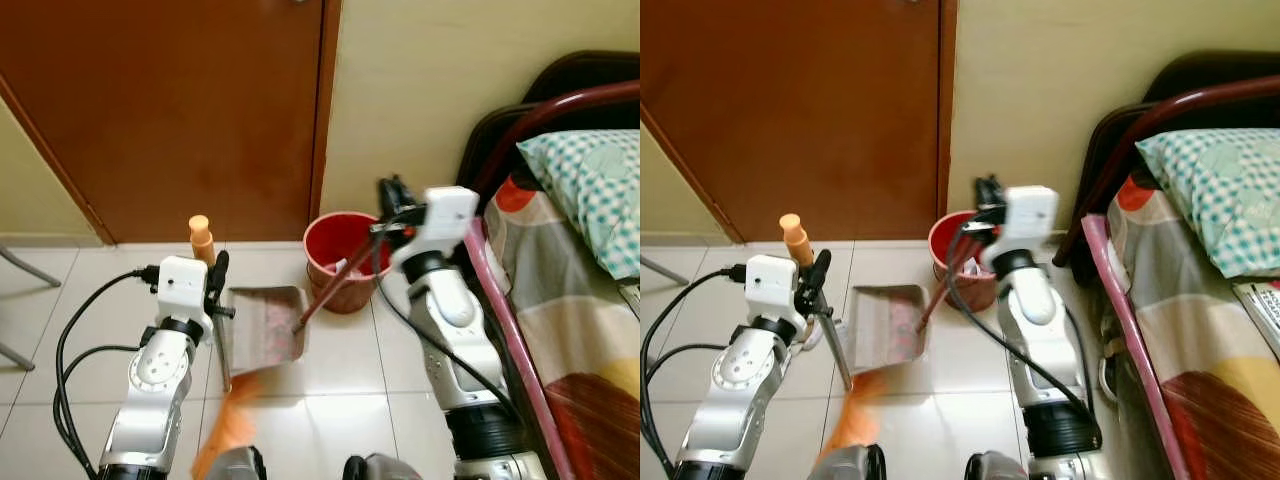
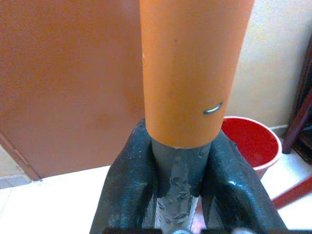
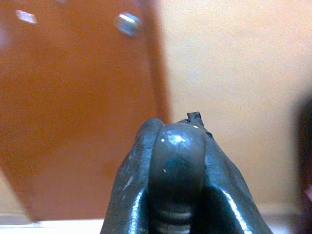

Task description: Sweep floor

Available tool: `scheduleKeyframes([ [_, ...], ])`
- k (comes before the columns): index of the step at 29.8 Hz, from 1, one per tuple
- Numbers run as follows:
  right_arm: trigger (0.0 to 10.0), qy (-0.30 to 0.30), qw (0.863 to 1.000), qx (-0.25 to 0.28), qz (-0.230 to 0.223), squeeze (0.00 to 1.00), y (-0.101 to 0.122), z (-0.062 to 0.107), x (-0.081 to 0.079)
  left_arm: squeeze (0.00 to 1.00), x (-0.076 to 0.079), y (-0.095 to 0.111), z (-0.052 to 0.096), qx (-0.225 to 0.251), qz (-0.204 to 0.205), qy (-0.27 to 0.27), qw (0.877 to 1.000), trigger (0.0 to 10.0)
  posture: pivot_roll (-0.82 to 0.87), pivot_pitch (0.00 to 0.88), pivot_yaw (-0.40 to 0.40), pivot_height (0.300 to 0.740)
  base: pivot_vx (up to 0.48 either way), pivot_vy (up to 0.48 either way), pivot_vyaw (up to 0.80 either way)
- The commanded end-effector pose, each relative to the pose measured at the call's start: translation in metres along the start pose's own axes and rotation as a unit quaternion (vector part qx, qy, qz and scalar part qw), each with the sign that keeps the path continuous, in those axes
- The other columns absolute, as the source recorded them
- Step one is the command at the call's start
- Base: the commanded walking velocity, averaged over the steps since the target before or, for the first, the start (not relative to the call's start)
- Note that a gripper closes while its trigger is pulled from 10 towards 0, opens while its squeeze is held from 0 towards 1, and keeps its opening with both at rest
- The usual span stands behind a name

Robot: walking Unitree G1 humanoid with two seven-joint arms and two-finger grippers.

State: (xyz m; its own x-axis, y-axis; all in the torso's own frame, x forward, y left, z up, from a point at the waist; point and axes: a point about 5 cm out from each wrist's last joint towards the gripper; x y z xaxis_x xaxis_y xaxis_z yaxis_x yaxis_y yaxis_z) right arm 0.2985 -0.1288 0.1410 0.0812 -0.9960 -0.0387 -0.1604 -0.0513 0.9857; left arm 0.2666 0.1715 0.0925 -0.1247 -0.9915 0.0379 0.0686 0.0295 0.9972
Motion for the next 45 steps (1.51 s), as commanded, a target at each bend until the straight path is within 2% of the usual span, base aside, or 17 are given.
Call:
scheduleKeyframes([
  [1, 10.0, -0.021, 1.000, -0.014, 0.004, 0.00, -0.003, 0.004, 0.010, 0.00, 0.000, -0.002, -0.002, -0.014, -0.012, -0.006, 1.000, 10.0, 0.01, 0.131, -0.042, 0.740, 0.000, 0.000, 0.00],
  [2, 10.0, -0.044, 0.998, -0.029, 0.015, 0.00, -0.009, 0.009, 0.023, 0.00, 0.004, 0.002, -0.006, -0.009, -0.019, -0.015, 1.000, 10.0, 0.01, 0.144, -0.043, 0.740, 0.000, 0.000, 0.00],
  [3, 10.0, -0.044, 0.998, -0.029, 0.015, 0.00, -0.009, 0.009, 0.023, 0.00, 0.004, 0.002, -0.006, -0.009, -0.019, -0.015, 1.000, 10.0, 0.01, 0.144, -0.043, 0.740, 0.000, 0.000, 0.00],
  [5, 10.0, -0.089, 0.994, -0.052, 0.034, 0.00, -0.015, 0.016, 0.046, 0.00, 0.011, 0.009, -0.007, -0.002, -0.029, -0.037, 0.999, 10.0, 0.01, 0.157, -0.044, 0.740, 0.000, 0.000, 0.00],
  [10, 10.0, -0.137, 0.987, -0.074, 0.038, 0.00, -0.020, 0.021, 0.068, 0.00, 0.014, 0.005, -0.004, -0.008, -0.030, -0.049, 0.998, 10.0, 0.01, 0.148, -0.046, 0.740, 0.000, 0.000, 0.00],
  [13, 10.0, -0.161, 0.982, -0.079, 0.060, 0.00, -0.020, 0.020, 0.079, 0.00, 0.018, 0.000, -0.001, -0.020, -0.025, -0.059, 0.998, 10.0, 0.00, 0.142, -0.045, 0.740, 0.000, 0.000, 0.00],
  [20, 10.0, -0.169, 0.978, -0.091, 0.086, 0.00, -0.026, 0.018, 0.086, 0.00, 0.023, 0.000, -0.005, -0.015, -0.020, -0.070, 0.997, 10.0, 0.00, 0.124, -0.048, 0.740, 0.000, 0.000, 0.00],
  [23, 10.0, -0.188, 0.969, -0.104, 0.122, 0.00, -0.034, 0.016, 0.092, 0.00, 0.031, 0.008, -0.013, 0.007, -0.003, -0.077, 0.997, 10.0, 0.00, 0.116, -0.044, 0.740, 0.000, 0.000, 0.00],
  [26, 10.0, -0.197, 0.963, -0.113, 0.142, 0.00, -0.038, 0.013, 0.094, 0.00, 0.037, 0.010, -0.017, 0.014, -0.005, -0.090, 0.996, 10.0, 0.01, 0.113, -0.042, 0.740, 0.000, 0.000, 0.00],
  [31, 10.0, -0.190, 0.967, -0.126, 0.116, 0.00, -0.047, 0.006, 0.090, 0.00, 0.057, 0.014, -0.029, 0.022, -0.007, -0.128, 0.991, 10.0, 0.02, 0.116, -0.044, 0.740, 0.000, 0.000, 0.00],
  [34, 10.0, -0.179, 0.967, -0.137, 0.120, 0.00, -0.056, 0.001, 0.083, 0.00, 0.079, 0.013, -0.039, 0.011, -0.013, -0.168, 0.986, 10.0, 0.03, 0.121, -0.052, 0.740, 0.000, 0.000, 0.00],
  [35, 10.0, -0.179, 0.967, -0.137, 0.120, 0.00, -0.056, 0.001, 0.083, 0.00, 0.079, 0.013, -0.039, 0.011, -0.013, -0.168, 0.986, 10.0, 0.03, 0.121, -0.052, 0.740, 0.000, 0.000, 0.00],
  [40, 10.0, -0.177, 0.963, -0.137, 0.148, 0.00, -0.056, -0.008, 0.082, 0.00, 0.107, 0.016, -0.047, 0.009, 0.000, -0.231, 0.973, 10.0, 0.03, 0.117, -0.046, 0.740, 0.000, 0.000, 0.00],
  [44, 10.0, -0.186, 0.959, -0.146, 0.156, 0.00, -0.058, -0.009, 0.082, 0.00, 0.124, 0.014, -0.045, -0.012, 0.009, -0.292, 0.956, 10.0, 0.03, 0.116, -0.042, 0.740, 0.000, 0.000, 0.00],
  [45, 10.0, -0.187, 0.958, -0.152, 0.158, 0.00, -0.061, -0.010, 0.082, 0.00, 0.131, 0.010, -0.040, -0.029, 0.014, -0.329, 0.944, 10.0, 0.03, 0.116, -0.040, 0.740, 0.000, 0.000, 0.00],
])
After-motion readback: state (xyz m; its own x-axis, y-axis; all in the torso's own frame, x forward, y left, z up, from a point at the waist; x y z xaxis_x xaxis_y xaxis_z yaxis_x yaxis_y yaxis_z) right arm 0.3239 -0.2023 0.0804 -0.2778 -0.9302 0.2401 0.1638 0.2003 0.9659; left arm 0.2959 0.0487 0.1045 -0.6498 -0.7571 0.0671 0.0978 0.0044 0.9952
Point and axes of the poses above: a point about 5 cm out from each wrist's last joint towards the gripper, its own z axis pointing back from the gripper into the wrist, its own y axis along the axis of the wrist's last joint, x = y × z, and after that the axes turned 10 degrees about z, right-handed
